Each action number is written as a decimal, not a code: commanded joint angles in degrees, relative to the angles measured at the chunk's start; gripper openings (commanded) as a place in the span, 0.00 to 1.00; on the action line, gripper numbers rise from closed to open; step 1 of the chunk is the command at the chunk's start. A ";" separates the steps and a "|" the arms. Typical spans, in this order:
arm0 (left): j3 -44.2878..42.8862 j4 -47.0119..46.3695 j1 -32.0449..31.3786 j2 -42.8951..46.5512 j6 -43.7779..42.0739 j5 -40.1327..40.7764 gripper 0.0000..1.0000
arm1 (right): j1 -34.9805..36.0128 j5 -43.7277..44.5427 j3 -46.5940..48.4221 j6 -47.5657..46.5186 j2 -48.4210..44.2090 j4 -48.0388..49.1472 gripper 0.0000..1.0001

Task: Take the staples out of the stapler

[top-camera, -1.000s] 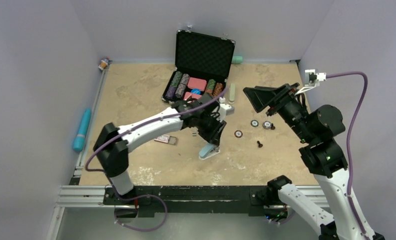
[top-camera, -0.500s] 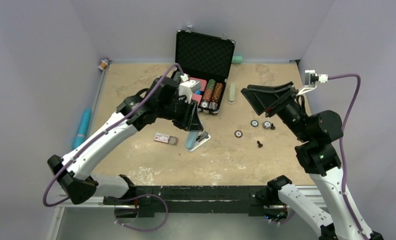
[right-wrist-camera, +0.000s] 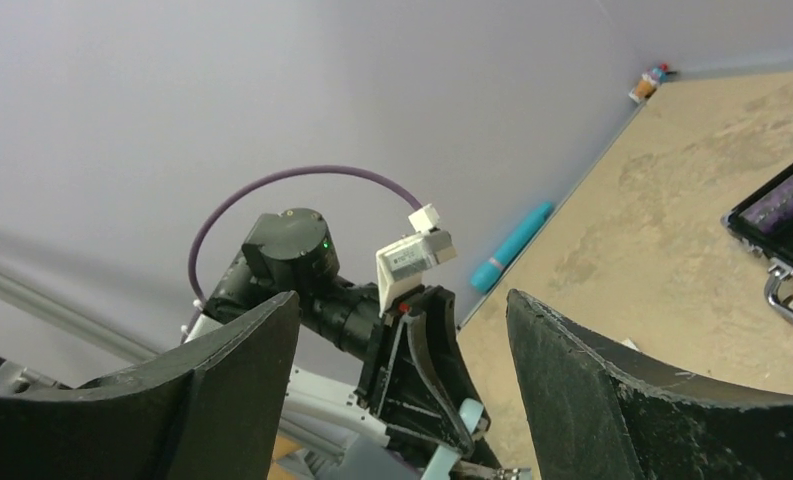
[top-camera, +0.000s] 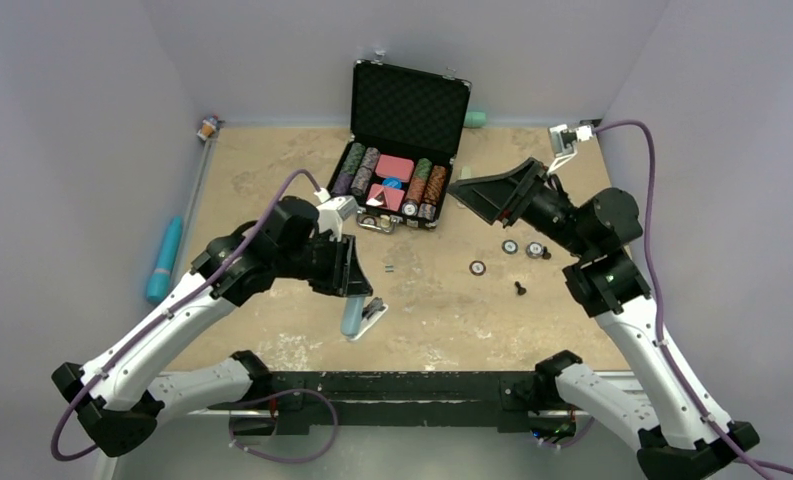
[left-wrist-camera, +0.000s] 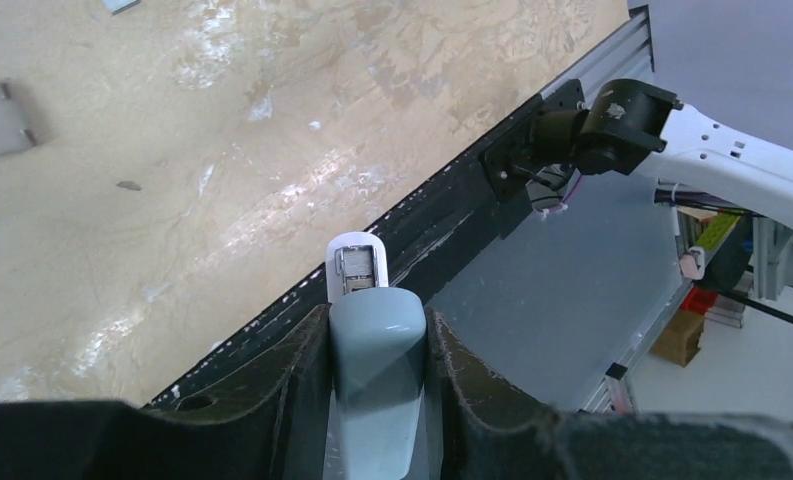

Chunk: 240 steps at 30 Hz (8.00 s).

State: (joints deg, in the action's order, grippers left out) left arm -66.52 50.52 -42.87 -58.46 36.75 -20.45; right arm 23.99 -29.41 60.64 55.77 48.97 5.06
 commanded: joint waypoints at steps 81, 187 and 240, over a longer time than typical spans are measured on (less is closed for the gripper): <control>-15.18 -46.65 16.24 -3.65 36.06 -14.35 0.00 | 5.91 -10.32 -2.81 21.32 21.08 51.87 0.98; 3.50 -41.02 5.96 -30.00 16.44 -4.12 0.00 | 7.90 4.94 1.80 -28.41 31.86 -31.95 0.00; 2.54 -9.21 1.93 -22.53 14.84 15.37 0.40 | 6.69 5.93 13.03 -35.29 40.22 -38.03 0.00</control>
State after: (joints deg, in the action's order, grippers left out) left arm -55.92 26.00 -40.69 -88.60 53.47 -13.87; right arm 31.42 -24.99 73.69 21.82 93.19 -34.52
